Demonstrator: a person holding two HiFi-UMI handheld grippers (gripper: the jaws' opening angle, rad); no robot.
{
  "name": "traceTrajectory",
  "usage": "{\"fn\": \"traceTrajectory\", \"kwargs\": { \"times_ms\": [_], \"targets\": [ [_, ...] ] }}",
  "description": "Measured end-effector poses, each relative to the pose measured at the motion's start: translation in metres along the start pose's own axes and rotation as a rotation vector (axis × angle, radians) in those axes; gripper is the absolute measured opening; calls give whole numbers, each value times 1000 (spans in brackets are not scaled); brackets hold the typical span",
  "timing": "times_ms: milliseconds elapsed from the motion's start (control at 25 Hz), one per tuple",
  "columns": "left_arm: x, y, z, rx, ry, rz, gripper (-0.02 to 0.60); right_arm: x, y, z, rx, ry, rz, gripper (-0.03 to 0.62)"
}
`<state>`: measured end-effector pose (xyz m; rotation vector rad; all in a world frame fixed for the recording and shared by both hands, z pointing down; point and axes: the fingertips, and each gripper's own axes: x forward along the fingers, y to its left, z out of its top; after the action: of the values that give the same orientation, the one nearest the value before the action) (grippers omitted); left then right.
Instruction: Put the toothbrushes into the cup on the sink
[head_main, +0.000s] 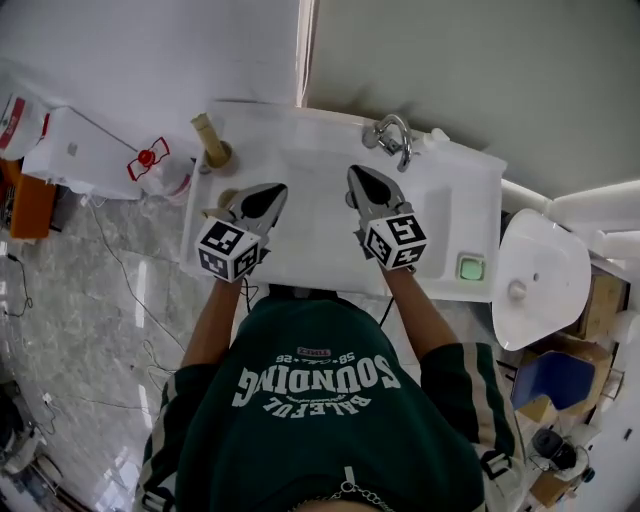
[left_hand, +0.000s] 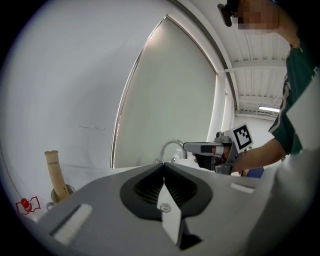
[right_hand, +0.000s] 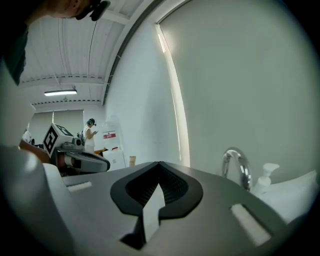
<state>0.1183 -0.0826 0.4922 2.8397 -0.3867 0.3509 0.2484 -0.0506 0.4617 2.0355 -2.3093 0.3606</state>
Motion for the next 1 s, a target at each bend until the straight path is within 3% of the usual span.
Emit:
{"fn": "traceTrajectory", "kwargs": {
  "times_ms": [480,720,1000],
  "targets": [
    [65,-29,23,49,-2,-107,52,-88,-89,-12,53,-23,-277,3],
    [76,-39,29,64,-26,-118,52,-107,-103,-20,61,-24,-316,3],
    [74,-39,26,57,-16,-105,52,-105,-101,-20,58,-30,-302,3]
  ]
}}
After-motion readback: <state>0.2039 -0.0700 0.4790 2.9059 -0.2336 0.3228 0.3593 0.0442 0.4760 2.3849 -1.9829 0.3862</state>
